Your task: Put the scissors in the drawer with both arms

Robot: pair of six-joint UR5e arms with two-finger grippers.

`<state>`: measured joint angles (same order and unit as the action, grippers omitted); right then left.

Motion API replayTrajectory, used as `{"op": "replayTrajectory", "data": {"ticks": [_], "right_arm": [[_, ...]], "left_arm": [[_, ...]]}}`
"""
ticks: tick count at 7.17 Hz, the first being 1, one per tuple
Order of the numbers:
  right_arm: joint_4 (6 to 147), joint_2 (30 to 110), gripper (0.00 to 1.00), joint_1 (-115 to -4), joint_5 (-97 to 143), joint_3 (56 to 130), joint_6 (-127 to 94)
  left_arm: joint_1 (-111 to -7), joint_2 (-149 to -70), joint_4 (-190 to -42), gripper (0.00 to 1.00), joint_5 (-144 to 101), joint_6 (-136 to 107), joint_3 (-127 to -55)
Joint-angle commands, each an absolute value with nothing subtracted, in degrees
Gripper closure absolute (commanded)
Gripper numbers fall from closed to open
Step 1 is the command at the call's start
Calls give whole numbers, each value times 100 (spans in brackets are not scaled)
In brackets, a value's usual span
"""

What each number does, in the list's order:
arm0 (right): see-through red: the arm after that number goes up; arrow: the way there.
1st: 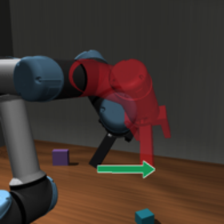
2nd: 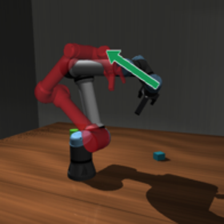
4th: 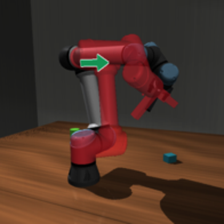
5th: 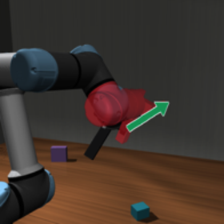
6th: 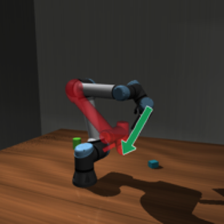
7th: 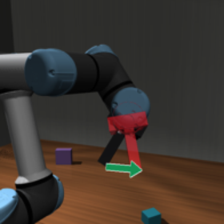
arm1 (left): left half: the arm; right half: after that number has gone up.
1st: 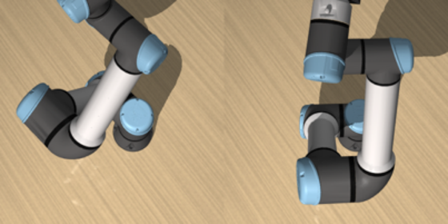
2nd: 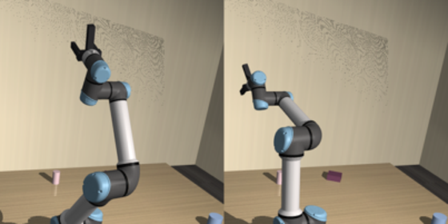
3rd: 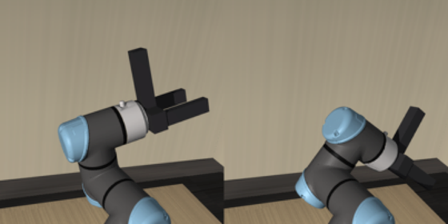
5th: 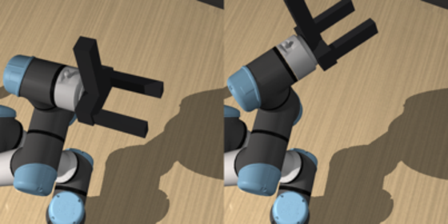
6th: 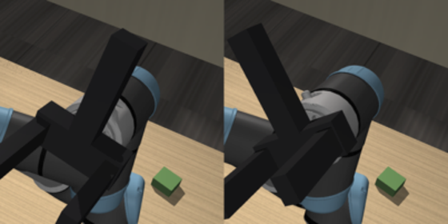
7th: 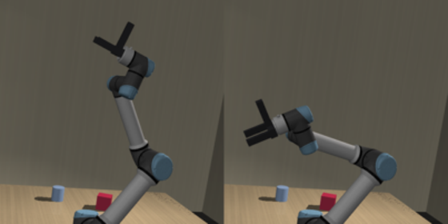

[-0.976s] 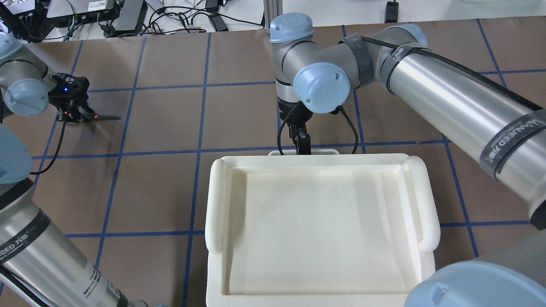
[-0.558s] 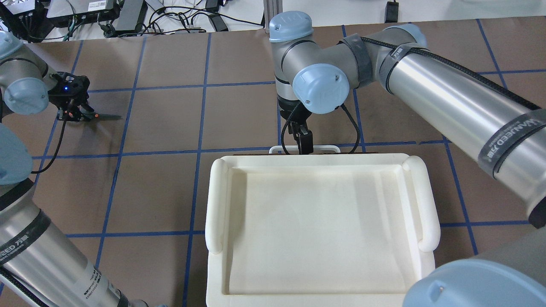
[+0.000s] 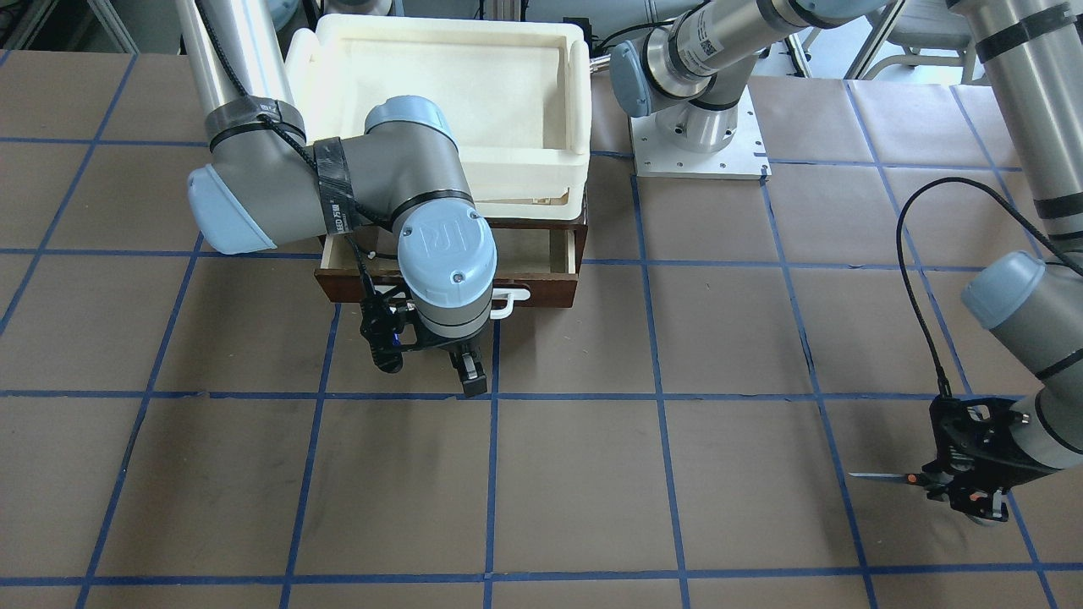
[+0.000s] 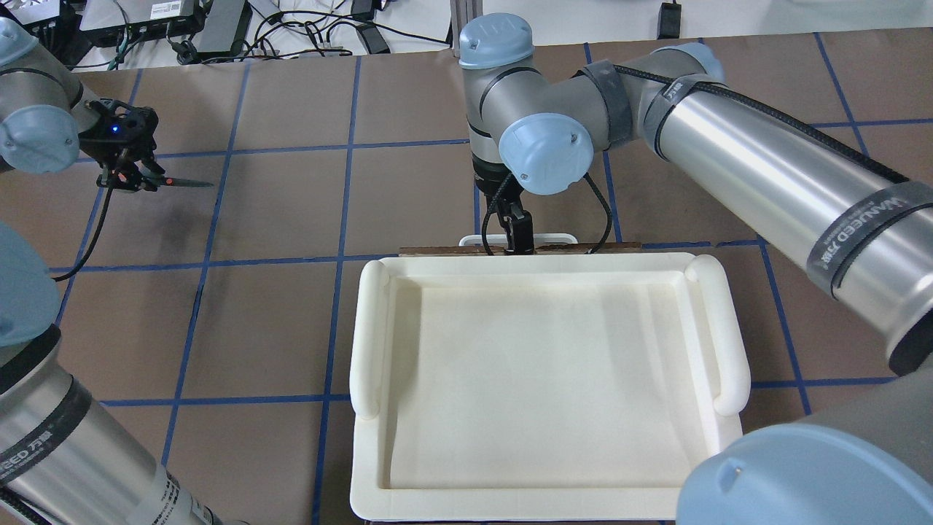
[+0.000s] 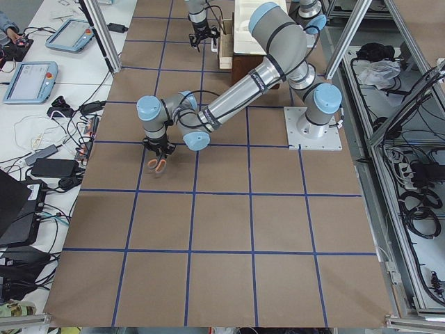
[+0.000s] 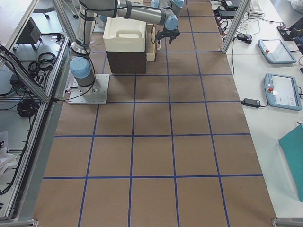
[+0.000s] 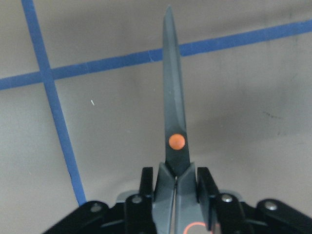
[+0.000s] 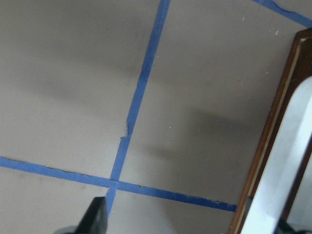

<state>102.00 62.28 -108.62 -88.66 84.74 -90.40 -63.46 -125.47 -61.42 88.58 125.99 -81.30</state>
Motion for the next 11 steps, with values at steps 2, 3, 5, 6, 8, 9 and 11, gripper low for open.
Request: {"op": "replayTrajectory", "data": {"ticks": [2, 3, 5, 6, 8, 9, 11], "right_arm": [[10283, 6091, 0, -10820, -8939, 8192, -8869], [10275, 6091, 0, -10811, -8938, 8157, -8868], [10274, 6021, 0, -10802, -8938, 8034, -8790], [10274, 5925, 0, -10793, -8938, 7911, -8763], [10283, 5722, 0, -10784, -8938, 7683, -8754], [10275, 5704, 0, -10767, -8947, 7629, -8710], [10283, 5687, 0, -10688, -8938, 7603, -8632]], "left_arm": [[-6661, -12078, -6765, 92, 8894, 12411, -8130], [-6688, -11954, -6872, 93, 8912, 12236, -8130], [-6758, -11813, -6978, 95, 8903, 12217, -8130], [-6898, -11673, -7126, 95, 8912, 12086, -8130], [-7031, -11462, -7409, 95, 8912, 11848, -8130], [-7040, -11435, -7470, 95, 8903, 11848, -8130], [-7101, -11356, -7488, 96, 8912, 11761, -8130]]}}
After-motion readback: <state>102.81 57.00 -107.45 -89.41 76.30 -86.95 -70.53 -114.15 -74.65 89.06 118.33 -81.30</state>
